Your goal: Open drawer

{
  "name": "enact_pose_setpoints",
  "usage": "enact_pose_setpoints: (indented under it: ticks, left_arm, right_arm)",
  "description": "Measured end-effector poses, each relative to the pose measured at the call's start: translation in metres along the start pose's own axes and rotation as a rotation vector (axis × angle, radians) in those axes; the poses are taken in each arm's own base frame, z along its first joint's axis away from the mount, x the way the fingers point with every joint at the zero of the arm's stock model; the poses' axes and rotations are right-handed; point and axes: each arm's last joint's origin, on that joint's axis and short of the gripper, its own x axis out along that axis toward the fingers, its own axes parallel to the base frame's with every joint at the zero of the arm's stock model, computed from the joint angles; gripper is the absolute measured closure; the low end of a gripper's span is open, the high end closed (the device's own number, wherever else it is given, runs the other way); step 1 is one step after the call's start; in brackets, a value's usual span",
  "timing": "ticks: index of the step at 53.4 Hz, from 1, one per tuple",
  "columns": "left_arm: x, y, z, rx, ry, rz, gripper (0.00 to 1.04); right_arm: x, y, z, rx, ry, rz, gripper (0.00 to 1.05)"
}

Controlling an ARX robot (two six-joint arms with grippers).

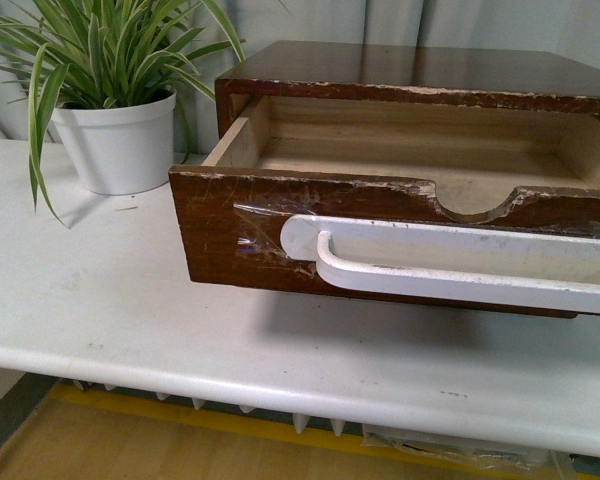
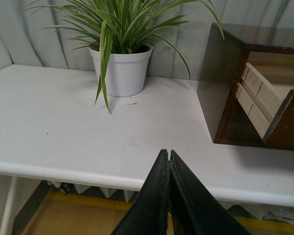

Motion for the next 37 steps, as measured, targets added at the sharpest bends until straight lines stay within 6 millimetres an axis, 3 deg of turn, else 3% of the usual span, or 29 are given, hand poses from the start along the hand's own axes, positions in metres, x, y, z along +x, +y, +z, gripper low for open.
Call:
enact_pose_setpoints:
  ticks: [25, 27, 32, 37]
  left_arm:
    - [0.0, 0.0, 0.0, 0.0, 0.0, 0.0, 1.01]
    - [0.0, 0.0, 0.0, 0.0, 0.0, 0.0, 0.96]
    - [0.0, 0.0, 0.0, 0.0, 0.0, 0.0, 0.72]
    - [0.0, 0.0, 0.0, 0.0, 0.0, 0.0, 0.56]
  right_arm:
    - [-0.0001, 0.0, 0.0001, 0.0, -0.001, 0.0, 1.03]
    - [-0.0001, 0.0, 0.0001, -0.001, -0.001, 0.0, 1.03]
    - [-0.0001, 0.0, 0.0001, -0.001, -0.001, 0.0, 0.8]
    - [-0.0001, 0.0, 0.0001, -0.001, -0.001, 0.0, 0.64]
